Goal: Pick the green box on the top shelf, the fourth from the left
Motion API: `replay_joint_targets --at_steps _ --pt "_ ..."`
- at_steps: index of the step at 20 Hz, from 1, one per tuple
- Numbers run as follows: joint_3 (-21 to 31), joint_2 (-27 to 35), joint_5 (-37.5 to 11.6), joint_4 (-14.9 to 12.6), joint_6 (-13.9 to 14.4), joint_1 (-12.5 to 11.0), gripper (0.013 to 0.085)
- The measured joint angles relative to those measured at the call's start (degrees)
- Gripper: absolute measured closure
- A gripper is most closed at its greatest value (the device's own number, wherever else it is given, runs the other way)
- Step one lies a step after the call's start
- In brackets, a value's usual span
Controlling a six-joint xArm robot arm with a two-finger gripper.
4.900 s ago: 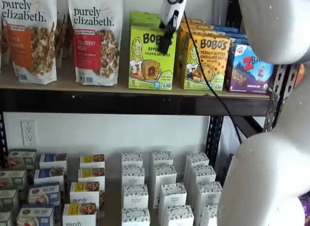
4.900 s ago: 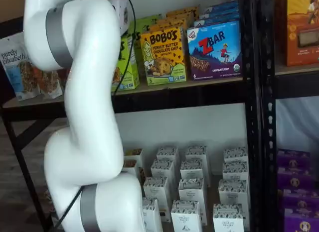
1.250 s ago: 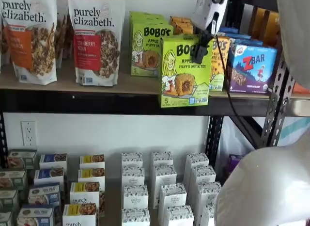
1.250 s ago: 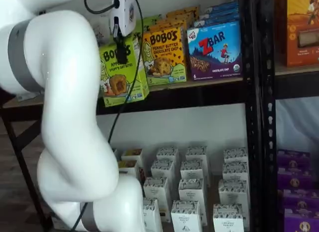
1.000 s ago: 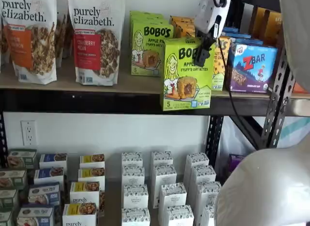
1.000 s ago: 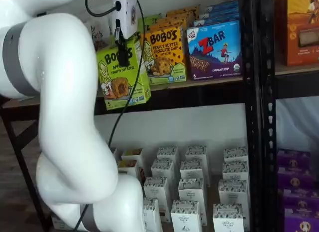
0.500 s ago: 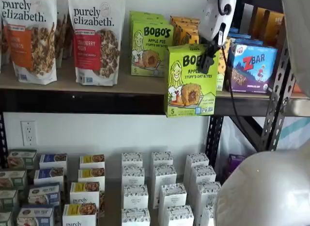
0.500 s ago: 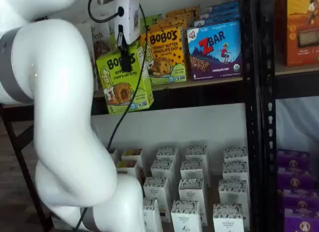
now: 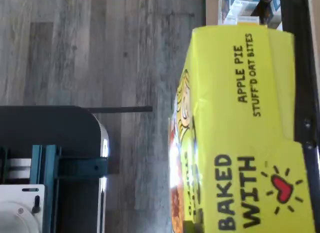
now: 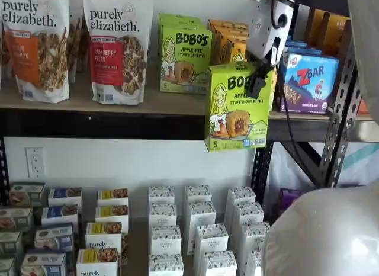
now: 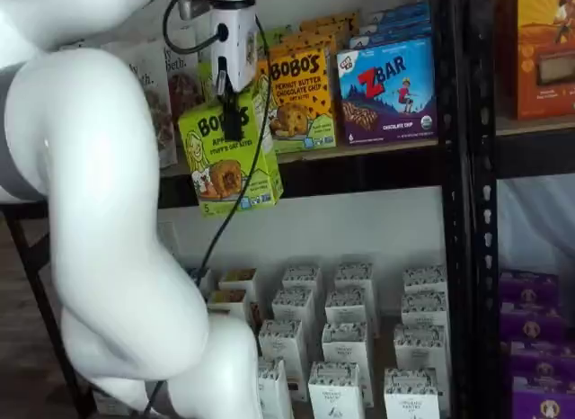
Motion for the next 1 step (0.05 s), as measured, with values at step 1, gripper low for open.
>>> replay_joint_targets --at_steps 1 --pt "0.43 -0.3 -0.17 -0.05 -0.15 -0.12 0.069"
